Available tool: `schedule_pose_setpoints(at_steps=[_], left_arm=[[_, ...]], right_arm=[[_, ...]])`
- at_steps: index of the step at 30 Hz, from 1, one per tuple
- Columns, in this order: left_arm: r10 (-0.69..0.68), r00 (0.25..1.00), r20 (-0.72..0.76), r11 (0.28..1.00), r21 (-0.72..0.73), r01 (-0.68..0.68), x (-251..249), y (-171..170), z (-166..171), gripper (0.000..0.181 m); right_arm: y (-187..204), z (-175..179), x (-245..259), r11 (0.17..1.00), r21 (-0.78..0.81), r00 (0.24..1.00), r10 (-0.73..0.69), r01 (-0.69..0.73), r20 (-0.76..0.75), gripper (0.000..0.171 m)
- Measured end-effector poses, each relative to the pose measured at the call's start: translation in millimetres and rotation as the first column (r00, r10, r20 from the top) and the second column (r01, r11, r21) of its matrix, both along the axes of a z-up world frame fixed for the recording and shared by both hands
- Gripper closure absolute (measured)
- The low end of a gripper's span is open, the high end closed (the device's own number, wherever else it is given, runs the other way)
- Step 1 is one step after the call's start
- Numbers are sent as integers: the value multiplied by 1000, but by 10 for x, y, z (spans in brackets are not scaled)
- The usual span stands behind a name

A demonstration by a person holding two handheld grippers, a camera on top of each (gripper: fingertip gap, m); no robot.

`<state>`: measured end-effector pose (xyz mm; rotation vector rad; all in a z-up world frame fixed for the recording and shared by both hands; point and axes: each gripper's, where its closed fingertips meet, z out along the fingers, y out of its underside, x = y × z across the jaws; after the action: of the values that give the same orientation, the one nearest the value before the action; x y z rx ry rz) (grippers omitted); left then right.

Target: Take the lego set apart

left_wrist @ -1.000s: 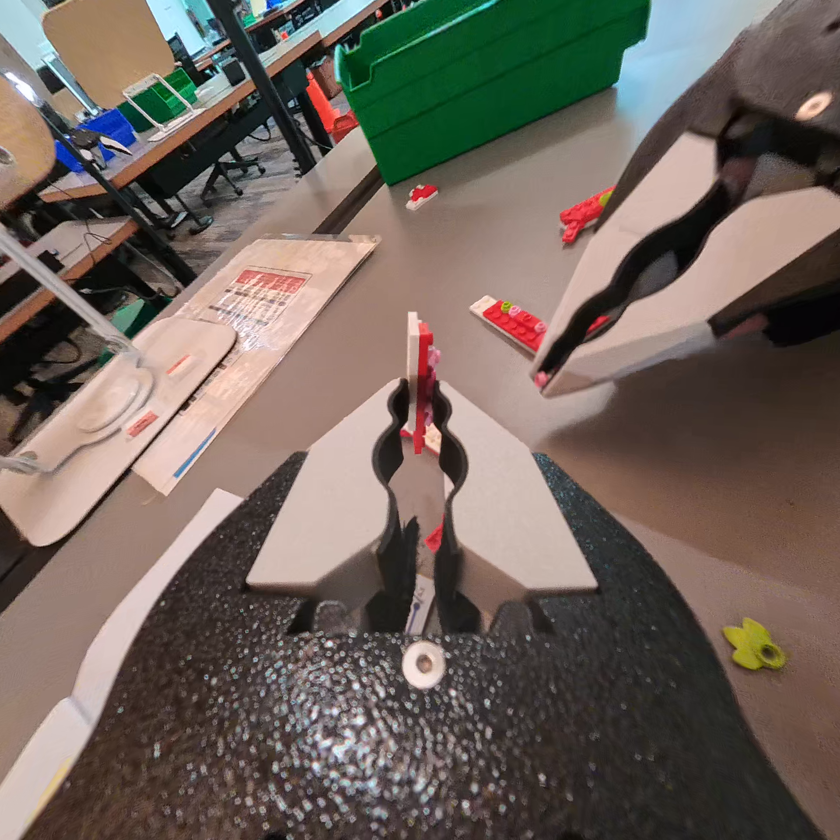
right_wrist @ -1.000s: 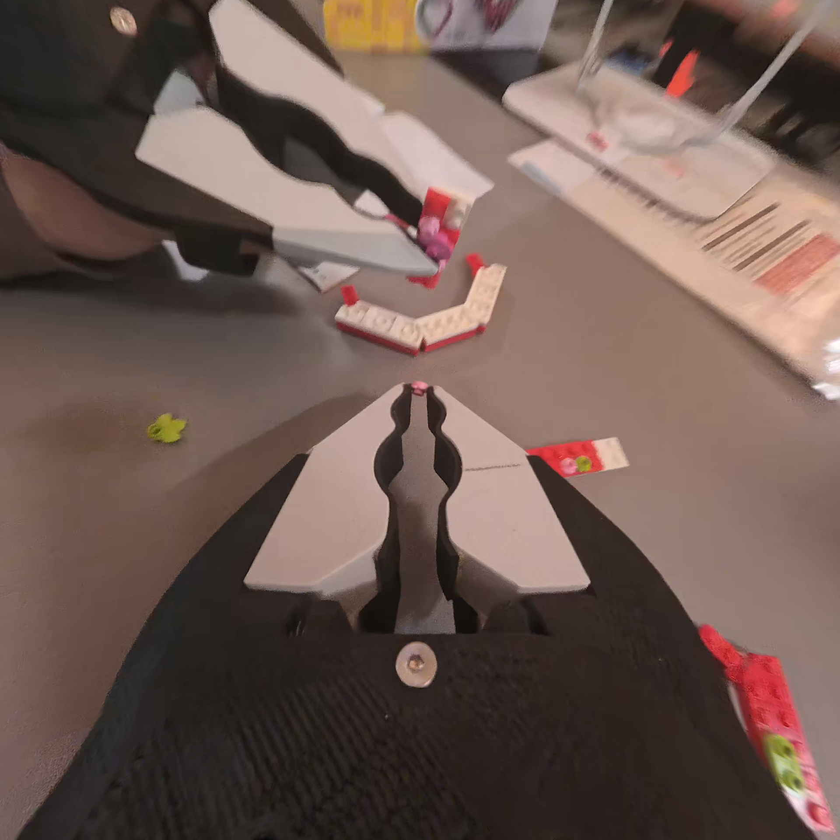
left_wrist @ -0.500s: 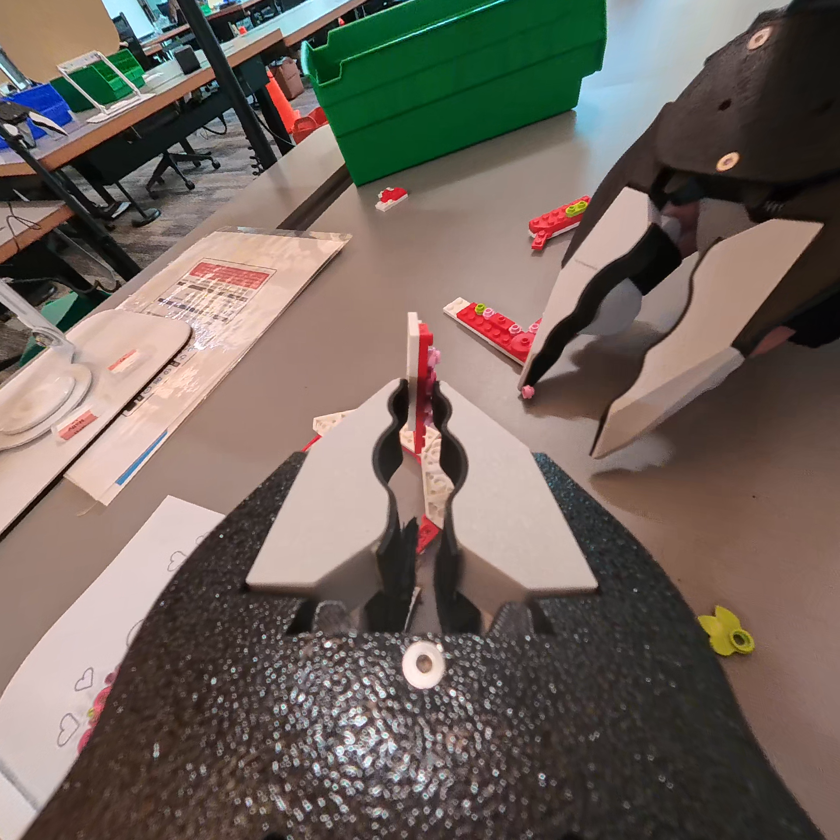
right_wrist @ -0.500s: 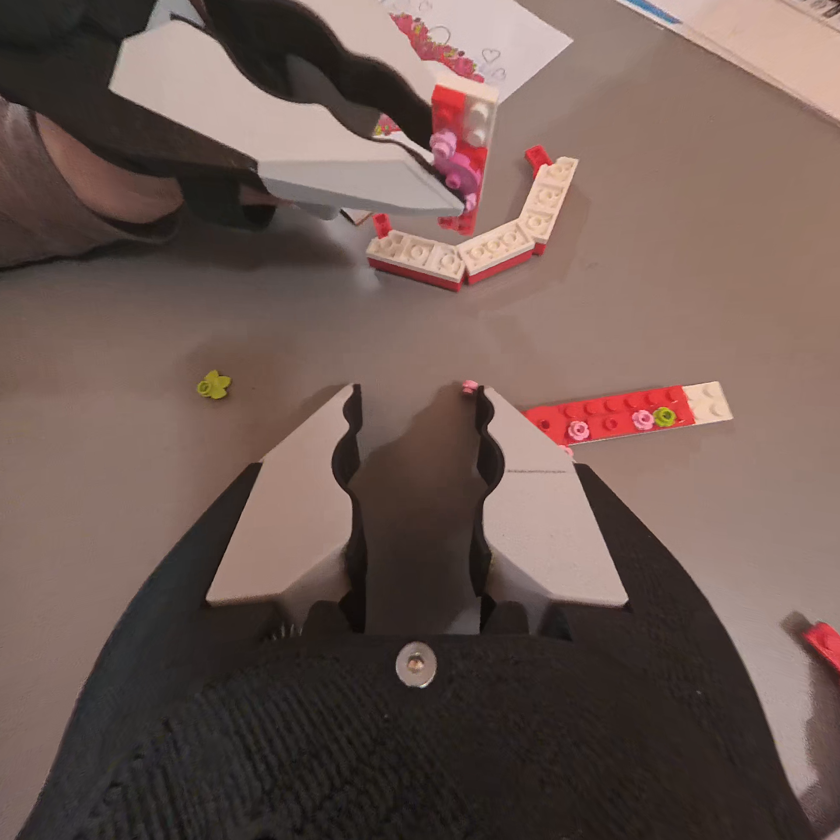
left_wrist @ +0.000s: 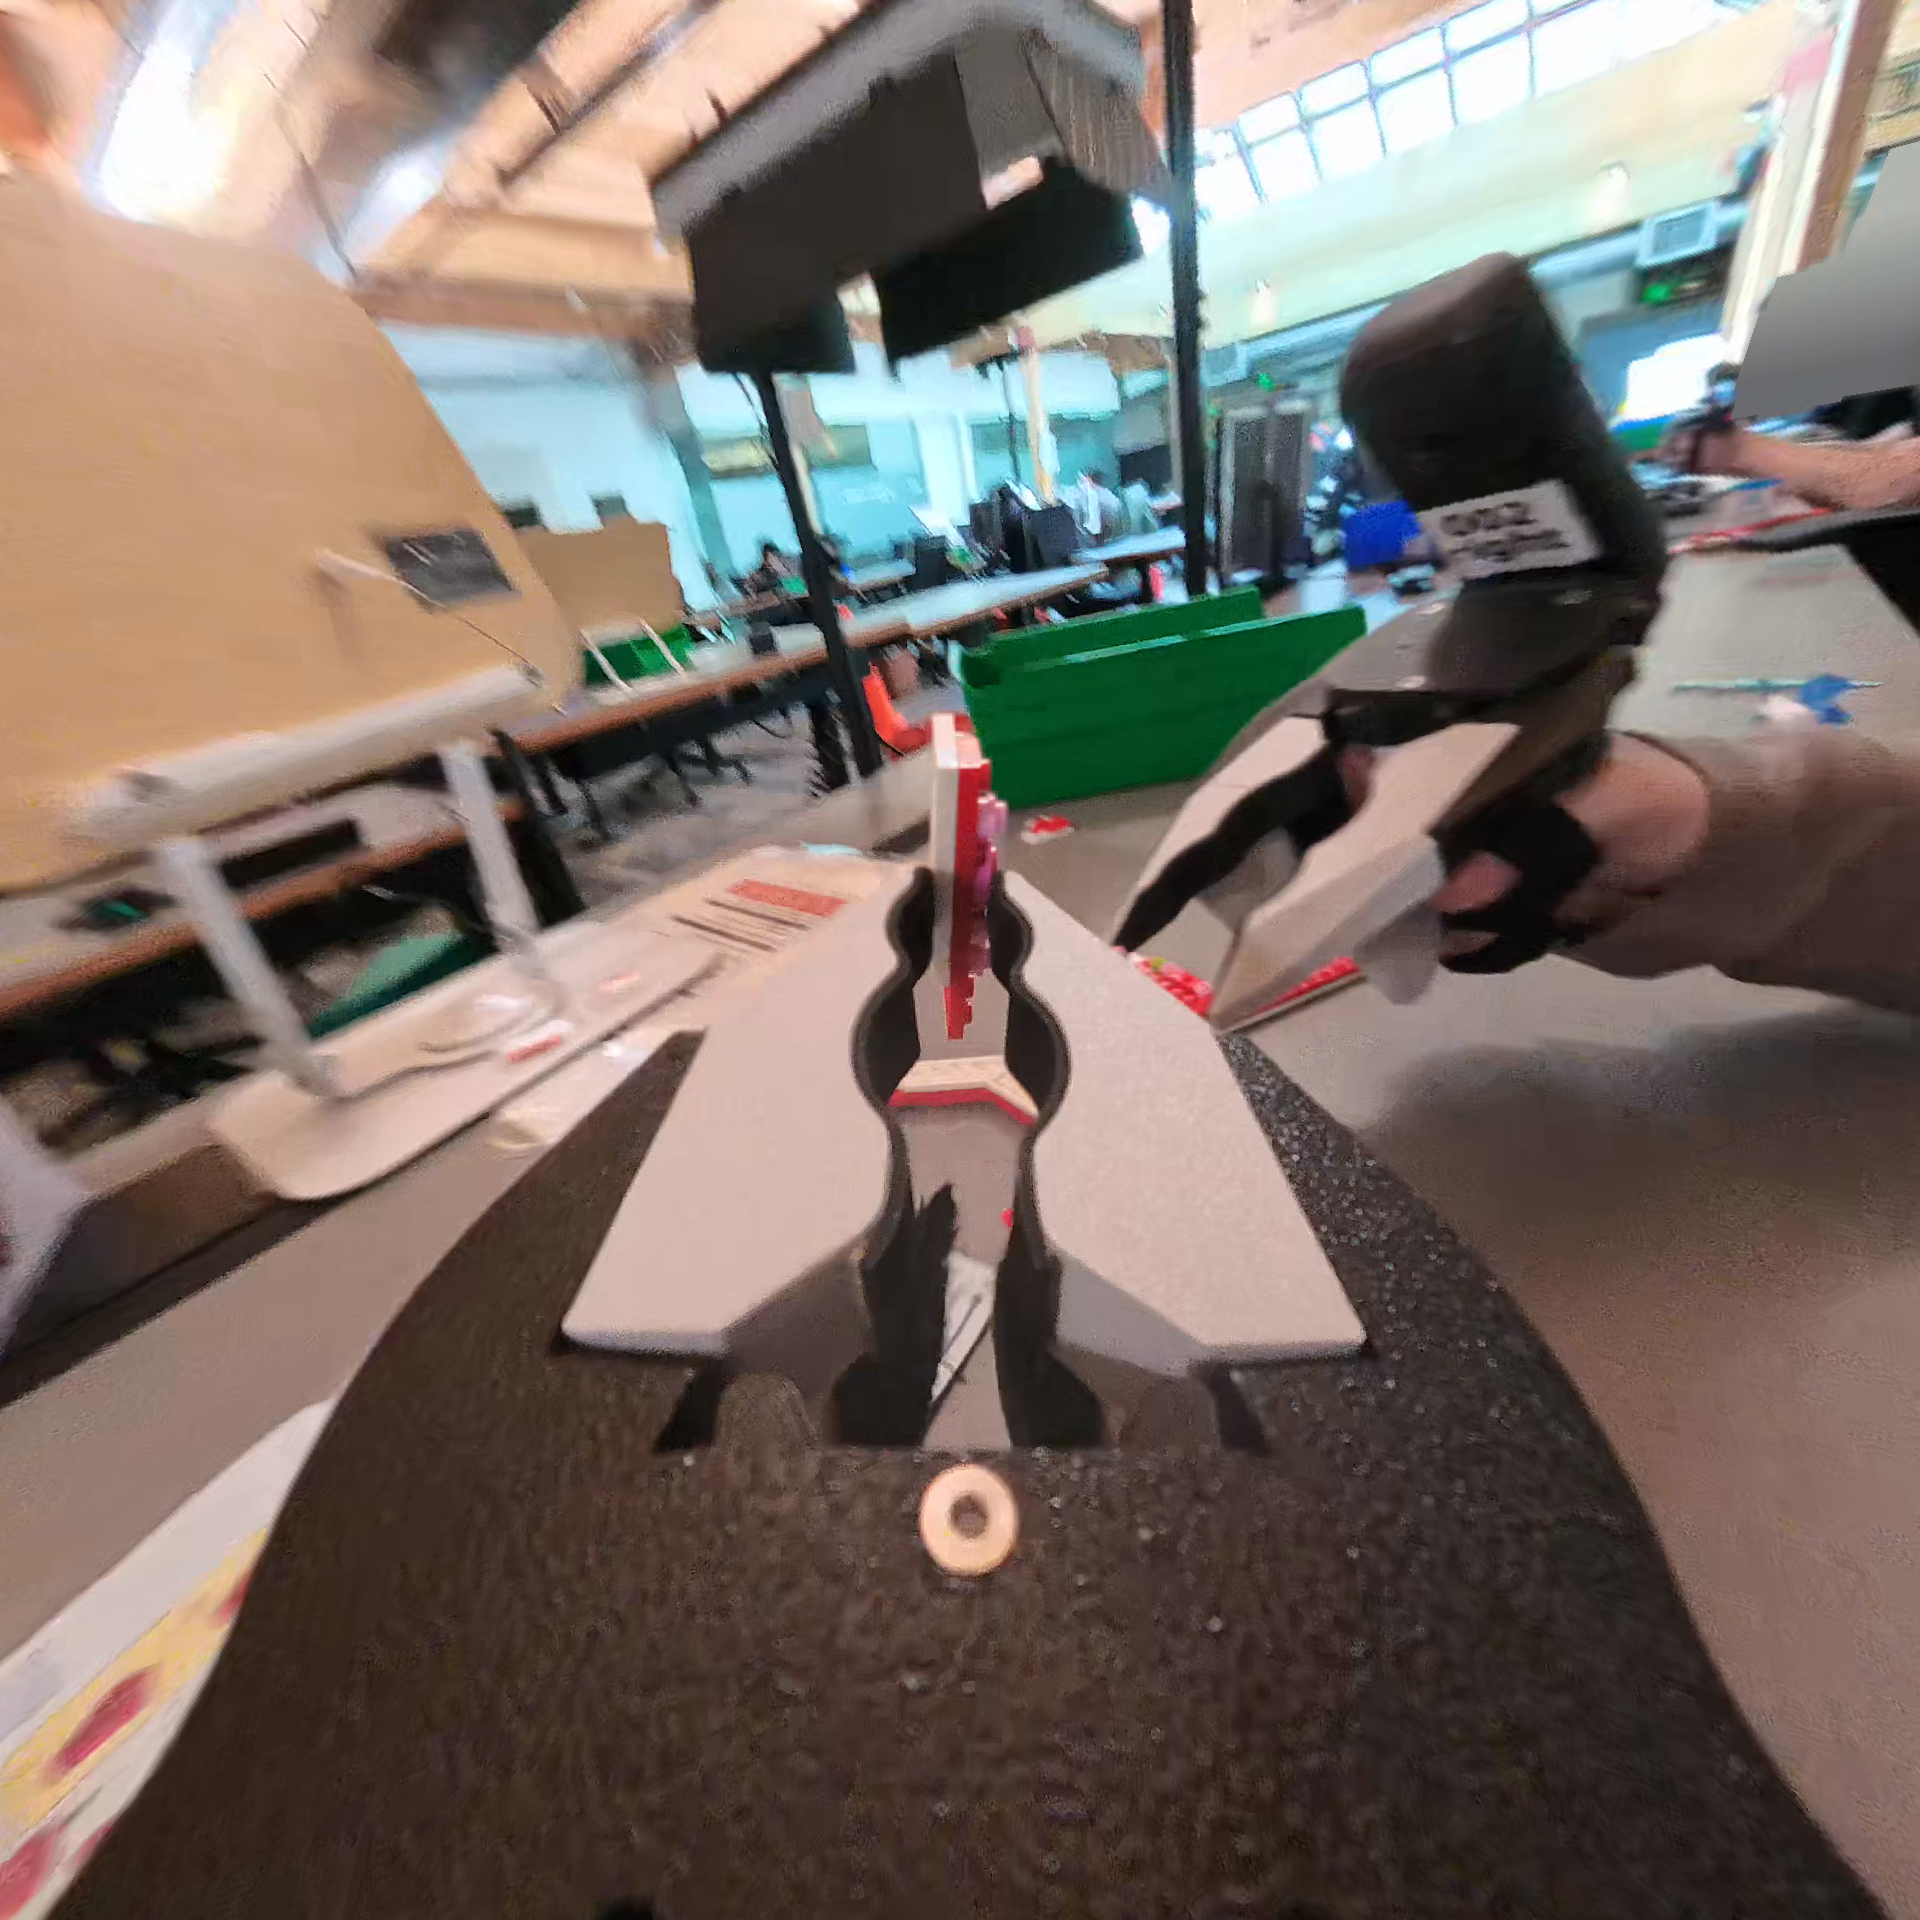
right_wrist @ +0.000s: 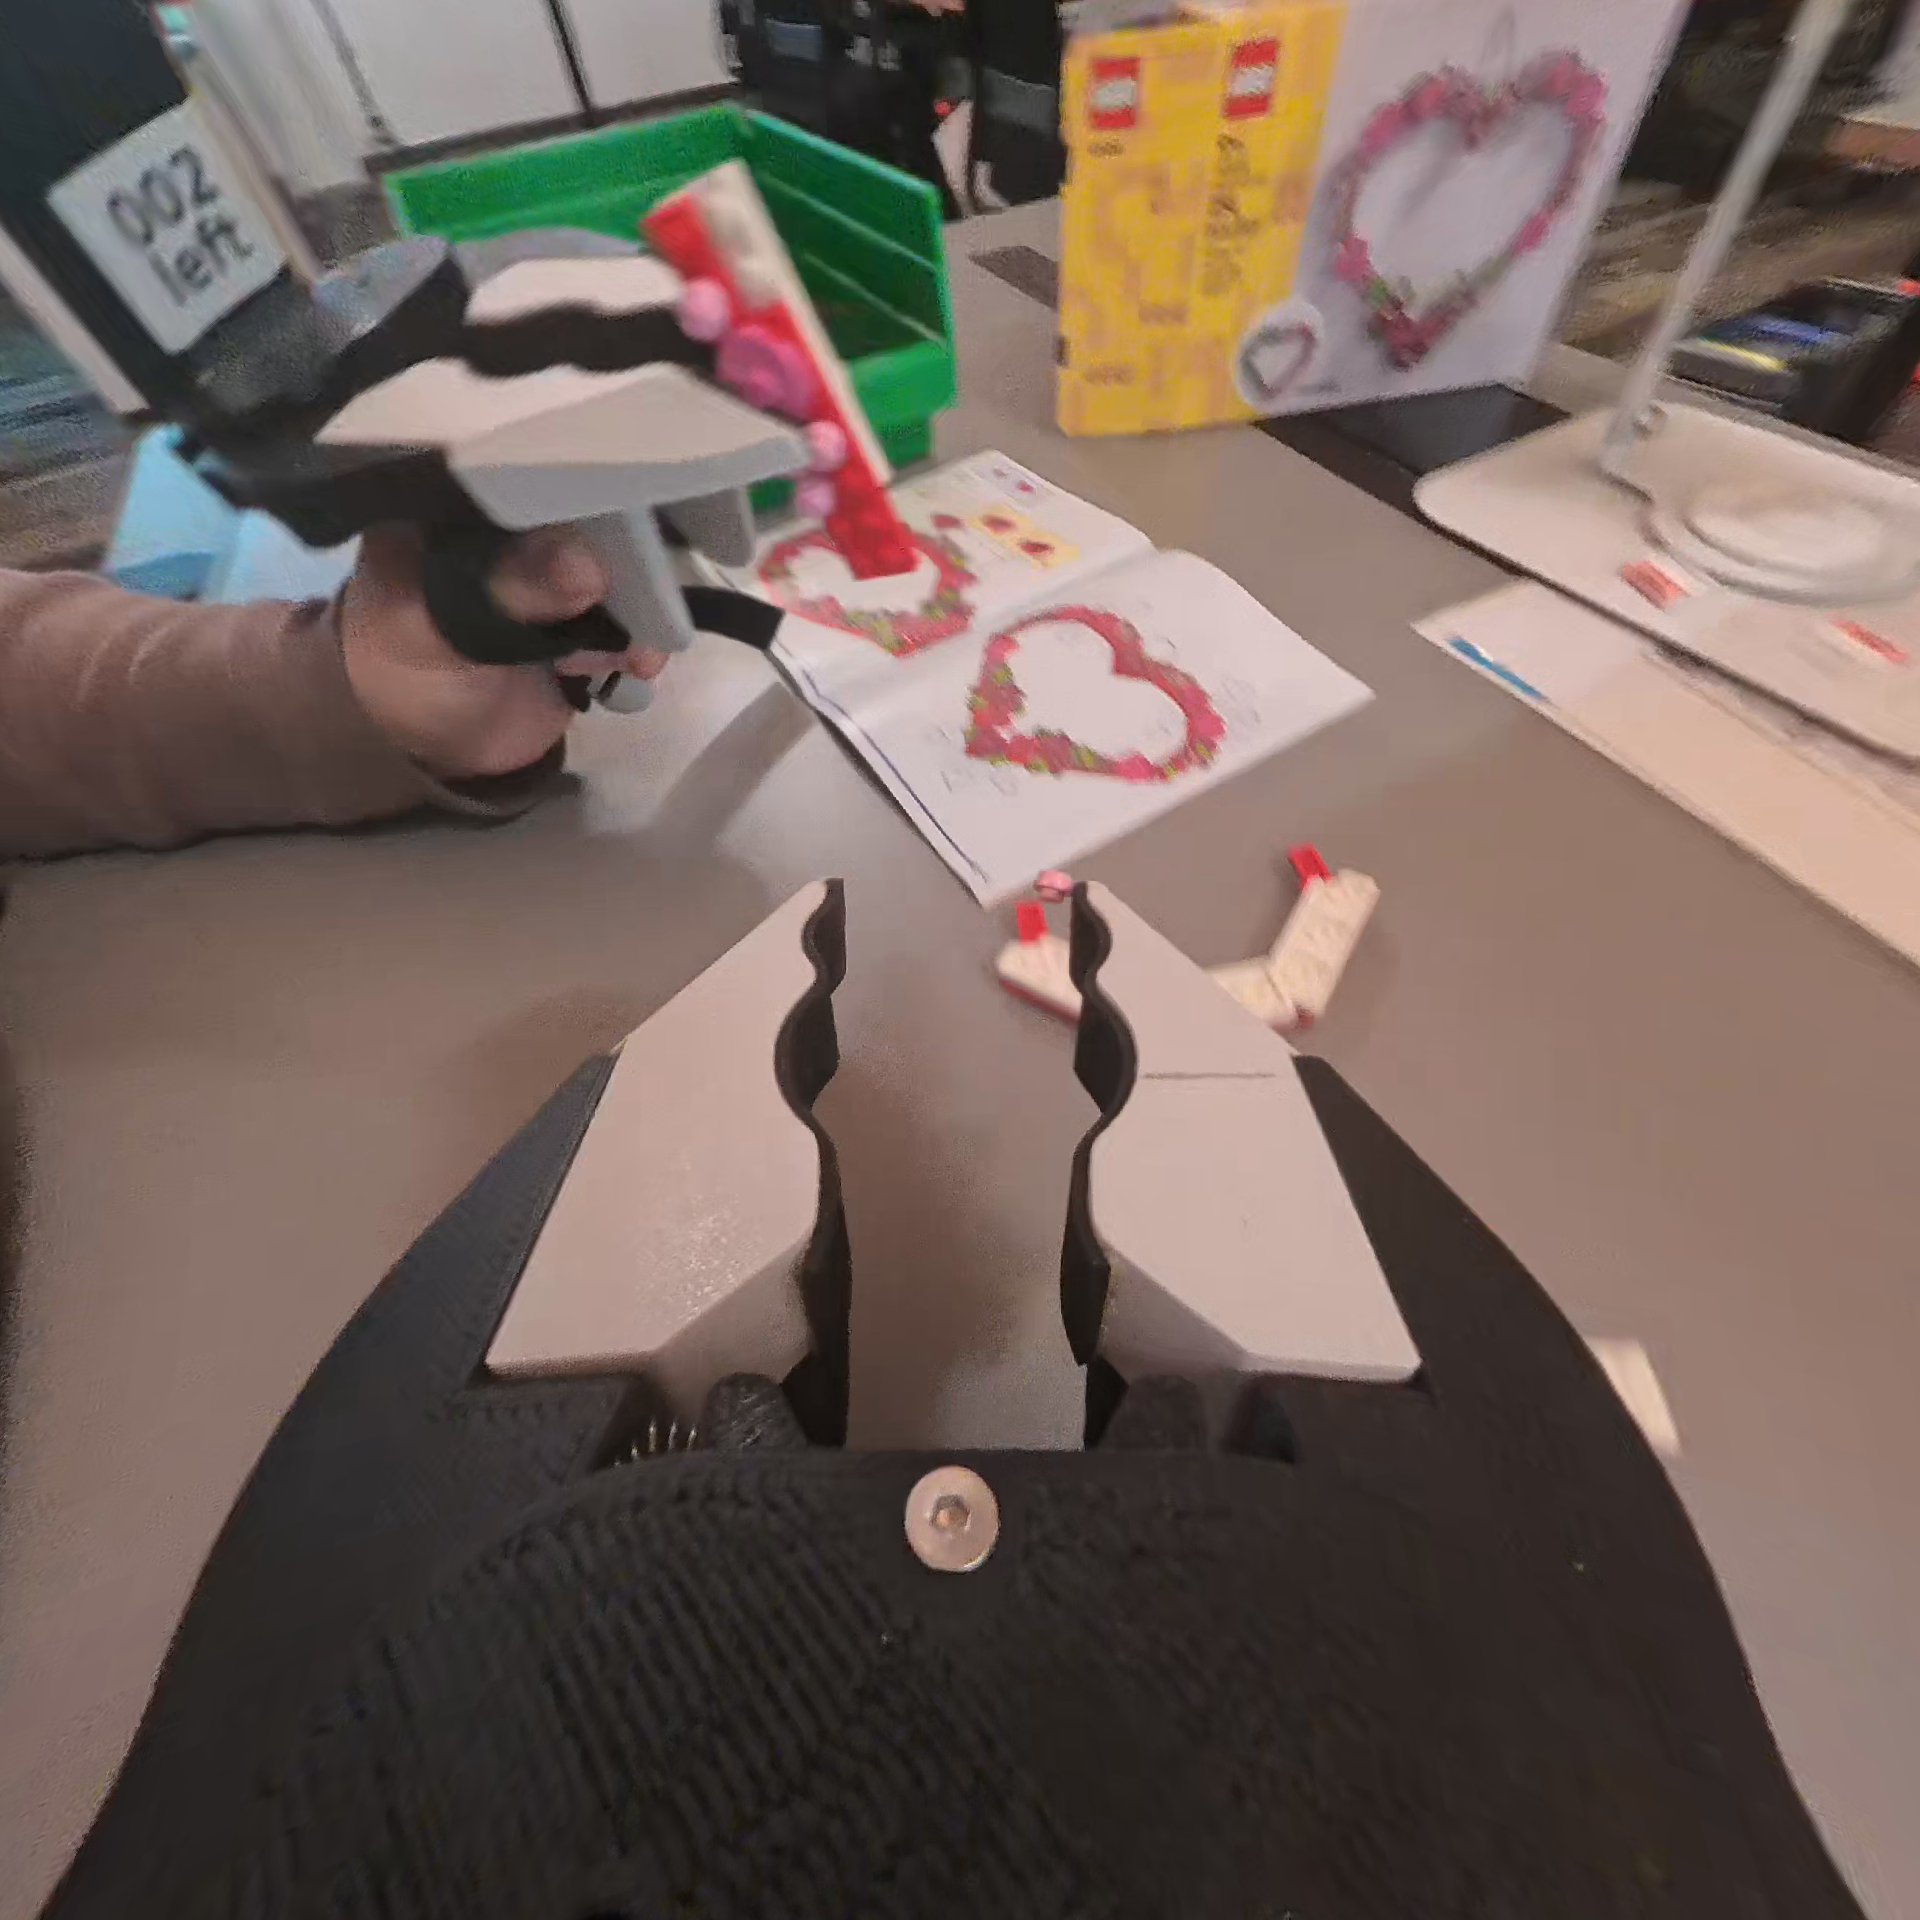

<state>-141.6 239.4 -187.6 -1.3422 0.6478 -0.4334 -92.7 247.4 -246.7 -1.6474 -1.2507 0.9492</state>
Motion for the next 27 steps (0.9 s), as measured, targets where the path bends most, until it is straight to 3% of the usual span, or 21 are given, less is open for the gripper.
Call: schedule_pose_setpoints(at_steps=[3,7,10,13,16,19,21,24,27], left_arm=[[69,996,-63,989,135,-60,-198,-381,63,174],[48,977,-210,980,201,-5,-40,-630,-97,174],[13,967,-254,977,208,42,69,-633,-134,175],[-14,963,-269,979,192,67,89,-621,-183,175],[-27,964,-264,984,161,71,58,-573,-218,174],[-32,969,-243,988,140,68,23,-536,-208,174],[-31,970,-242,988,140,66,12,-524,-197,174],[-36,969,-244,989,132,69,25,-517,-205,174],[-49,971,-235,992,103,75,47,-493,-235,175]], right_arm=[[46,292,-590,989,35,989,144,-143,-16,128],[32,704,-1694,911,143,920,393,-388,-10,125],[-387,680,-2420,676,238,710,696,-698,105,121],[-532,323,-2977,533,196,568,770,-823,291,103],[-525,-22,-3251,561,-84,495,784,-824,375,87],[-377,-389,-3167,599,-303,399,756,-741,519,80],[-301,-450,-3153,613,-297,392,735,-732,553,75],[-300,-319,-3208,624,-250,453,738,-740,500,76],[-219,-419,-3080,639,-226,417,689,-735,593,70]])
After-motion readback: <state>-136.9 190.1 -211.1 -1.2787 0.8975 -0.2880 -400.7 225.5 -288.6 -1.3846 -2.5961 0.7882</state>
